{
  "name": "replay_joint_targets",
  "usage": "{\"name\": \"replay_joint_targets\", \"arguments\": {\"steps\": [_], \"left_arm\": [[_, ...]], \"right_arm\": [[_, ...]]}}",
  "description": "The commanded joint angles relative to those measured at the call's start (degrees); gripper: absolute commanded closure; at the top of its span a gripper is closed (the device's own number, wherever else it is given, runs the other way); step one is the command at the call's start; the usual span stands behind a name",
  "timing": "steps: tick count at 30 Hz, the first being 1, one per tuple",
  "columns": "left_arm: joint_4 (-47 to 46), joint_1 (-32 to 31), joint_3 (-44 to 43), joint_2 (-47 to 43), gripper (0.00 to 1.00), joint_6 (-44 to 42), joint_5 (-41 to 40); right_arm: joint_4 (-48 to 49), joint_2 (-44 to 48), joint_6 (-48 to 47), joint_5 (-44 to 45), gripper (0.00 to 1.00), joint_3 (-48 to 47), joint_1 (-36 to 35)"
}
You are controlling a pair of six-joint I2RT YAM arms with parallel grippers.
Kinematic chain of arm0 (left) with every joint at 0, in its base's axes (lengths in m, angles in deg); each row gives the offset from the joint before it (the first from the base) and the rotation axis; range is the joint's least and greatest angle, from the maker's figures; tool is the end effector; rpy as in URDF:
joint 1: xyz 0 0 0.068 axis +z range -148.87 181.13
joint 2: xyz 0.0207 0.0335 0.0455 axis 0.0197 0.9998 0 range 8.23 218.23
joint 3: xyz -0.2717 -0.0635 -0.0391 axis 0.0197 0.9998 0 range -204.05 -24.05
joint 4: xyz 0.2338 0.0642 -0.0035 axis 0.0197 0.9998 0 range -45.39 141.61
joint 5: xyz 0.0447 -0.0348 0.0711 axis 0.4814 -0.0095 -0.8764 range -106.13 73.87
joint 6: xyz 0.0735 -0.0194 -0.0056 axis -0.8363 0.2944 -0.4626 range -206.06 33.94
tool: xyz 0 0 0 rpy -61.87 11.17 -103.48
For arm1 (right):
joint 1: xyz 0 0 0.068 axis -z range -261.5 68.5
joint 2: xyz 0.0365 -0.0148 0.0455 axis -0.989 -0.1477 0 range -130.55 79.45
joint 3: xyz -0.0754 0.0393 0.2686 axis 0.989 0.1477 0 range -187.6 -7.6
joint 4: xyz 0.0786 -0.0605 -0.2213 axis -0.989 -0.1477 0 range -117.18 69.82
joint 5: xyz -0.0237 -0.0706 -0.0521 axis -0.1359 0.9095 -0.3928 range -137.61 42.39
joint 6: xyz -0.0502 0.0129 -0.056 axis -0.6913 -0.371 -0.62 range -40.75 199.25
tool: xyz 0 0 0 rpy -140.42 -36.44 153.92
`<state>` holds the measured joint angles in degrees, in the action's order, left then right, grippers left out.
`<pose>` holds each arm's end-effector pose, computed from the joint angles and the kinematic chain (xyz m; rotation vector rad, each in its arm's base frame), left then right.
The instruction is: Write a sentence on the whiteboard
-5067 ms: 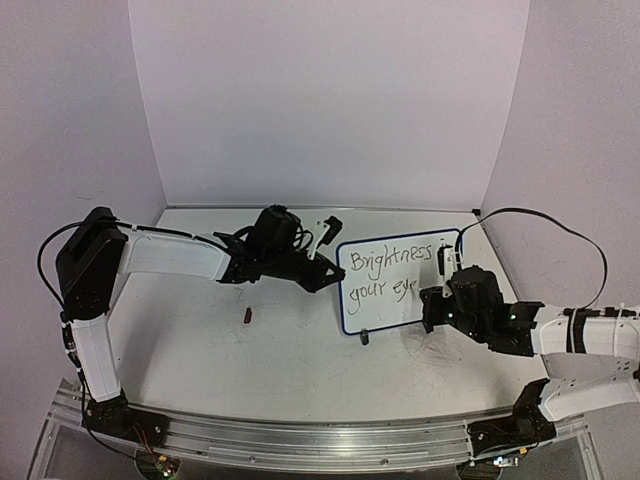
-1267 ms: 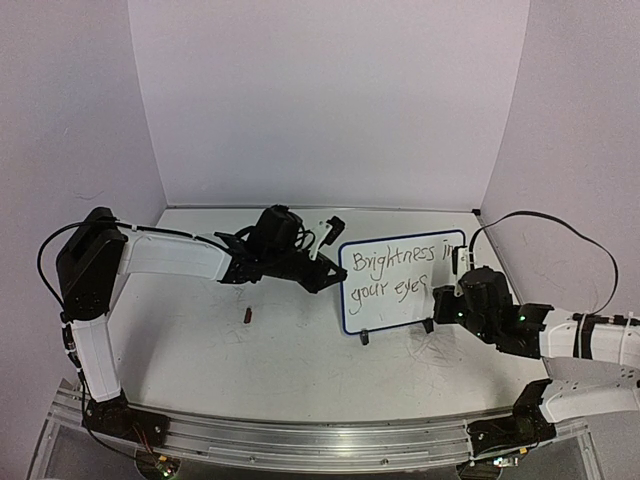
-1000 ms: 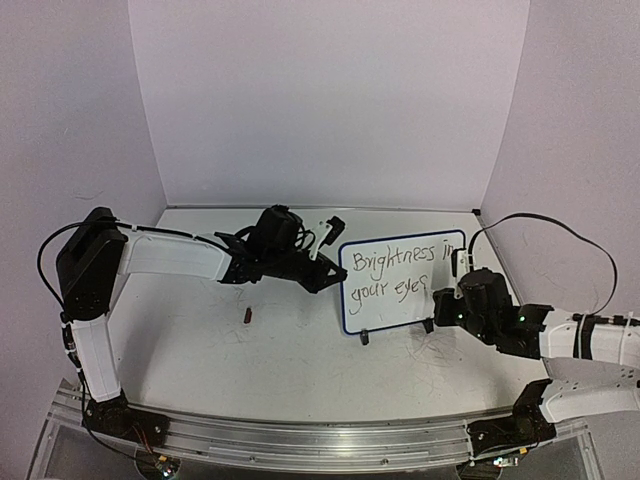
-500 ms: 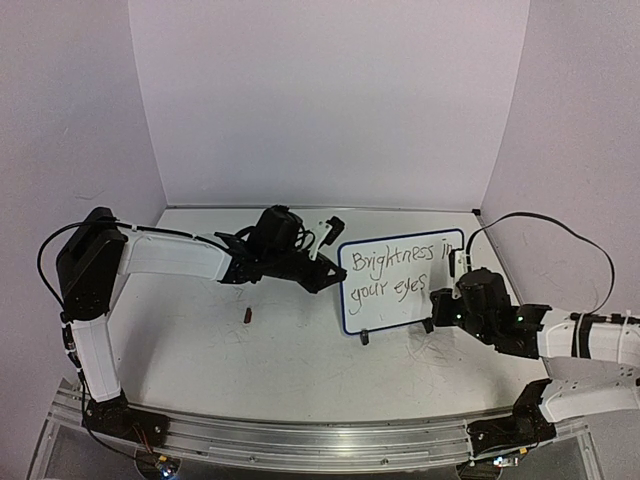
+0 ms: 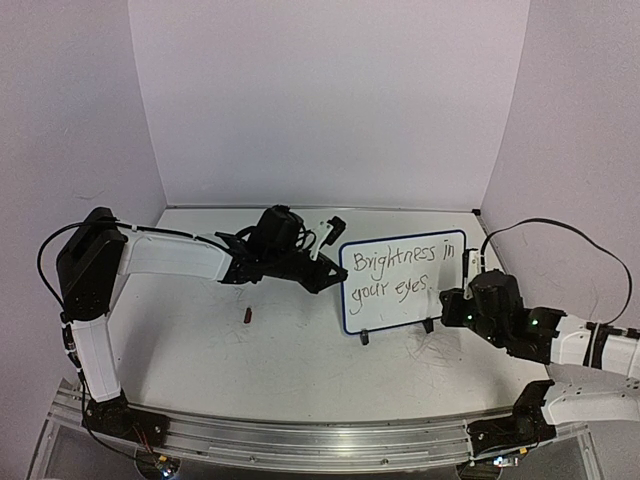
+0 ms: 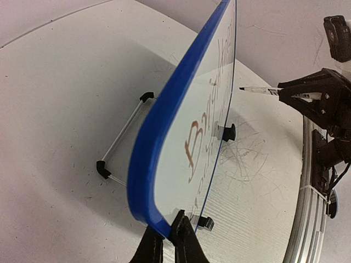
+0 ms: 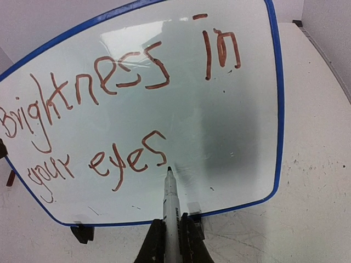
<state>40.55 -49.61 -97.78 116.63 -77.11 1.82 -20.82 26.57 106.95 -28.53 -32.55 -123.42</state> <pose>0.2641 -0.3547 0.2253 0.9764 1.9984 -0.9321 0.1632 0.1182 0.2145 -0.0507 2.0646 0.4133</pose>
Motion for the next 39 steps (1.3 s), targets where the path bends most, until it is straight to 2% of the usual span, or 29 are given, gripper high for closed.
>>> {"name": "replay_joint_targets", "arguments": {"steps": [1,29,39], "left_arm": [[7.0,0.3,0.6,2.3,1.00,-3.4,-6.6],[7.3,0.1,0.1,2.1,1.00,-3.8,-6.4],[7.6,-0.1,-0.5,2.5,1.00,-3.6,-6.5]], "right_arm": [[0.2,-0.9,0.0,2.6,1.00,-0.8,0.6],[8.2,-6.6,-2.1,1.4,1.00,-1.3,2.4],[8.3,-7.3,-2.3,1.7,1.00,-1.7,3.1]]}}
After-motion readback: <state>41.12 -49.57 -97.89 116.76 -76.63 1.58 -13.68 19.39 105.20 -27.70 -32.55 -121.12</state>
